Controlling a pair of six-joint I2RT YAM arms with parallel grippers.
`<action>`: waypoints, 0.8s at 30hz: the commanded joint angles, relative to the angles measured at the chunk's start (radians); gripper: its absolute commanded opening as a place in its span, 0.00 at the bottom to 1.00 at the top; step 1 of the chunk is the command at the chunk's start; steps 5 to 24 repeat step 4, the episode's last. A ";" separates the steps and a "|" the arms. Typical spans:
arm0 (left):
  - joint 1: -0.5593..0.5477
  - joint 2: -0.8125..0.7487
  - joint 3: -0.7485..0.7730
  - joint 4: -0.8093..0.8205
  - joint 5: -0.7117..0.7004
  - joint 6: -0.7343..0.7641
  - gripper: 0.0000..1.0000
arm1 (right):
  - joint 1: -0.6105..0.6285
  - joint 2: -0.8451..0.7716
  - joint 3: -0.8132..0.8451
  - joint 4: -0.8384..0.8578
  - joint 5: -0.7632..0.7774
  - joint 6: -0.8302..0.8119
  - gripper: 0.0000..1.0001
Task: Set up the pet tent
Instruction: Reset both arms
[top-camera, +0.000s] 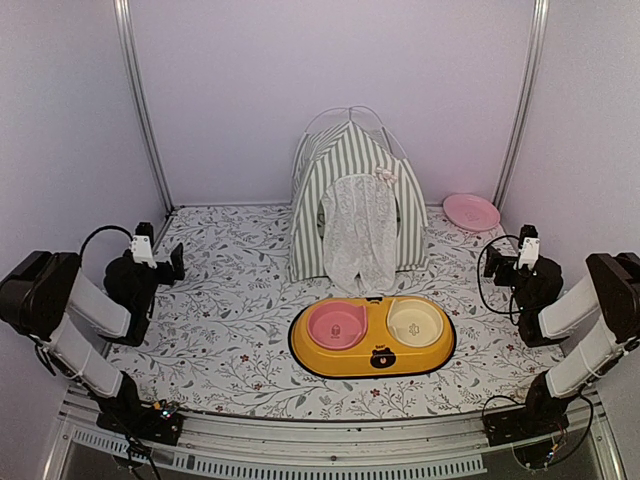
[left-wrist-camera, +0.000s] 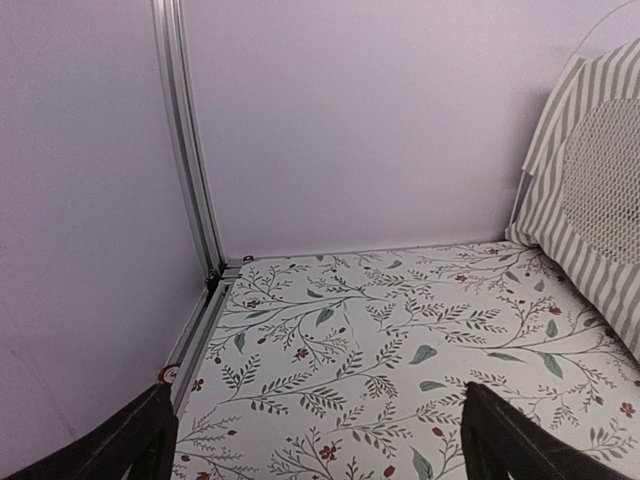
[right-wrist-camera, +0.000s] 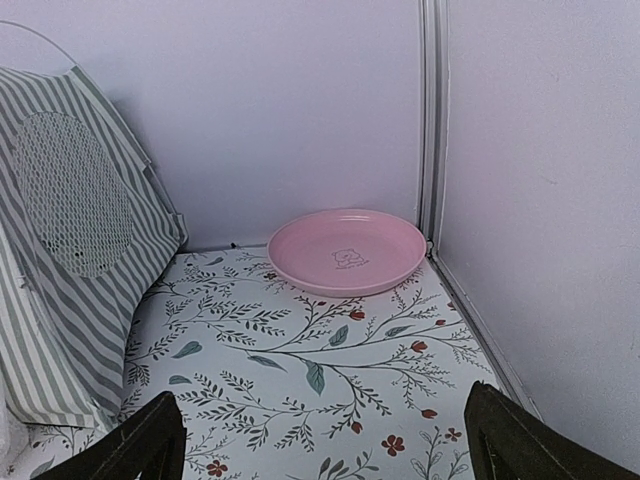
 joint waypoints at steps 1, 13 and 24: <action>-0.008 0.005 0.007 -0.004 0.005 0.007 0.99 | -0.004 0.010 0.015 0.031 -0.013 -0.007 0.99; -0.008 0.005 0.006 -0.004 0.004 0.006 0.99 | -0.003 0.010 0.015 0.031 -0.013 -0.007 0.99; -0.008 0.005 0.006 -0.004 0.004 0.006 0.99 | -0.003 0.010 0.015 0.031 -0.013 -0.007 0.99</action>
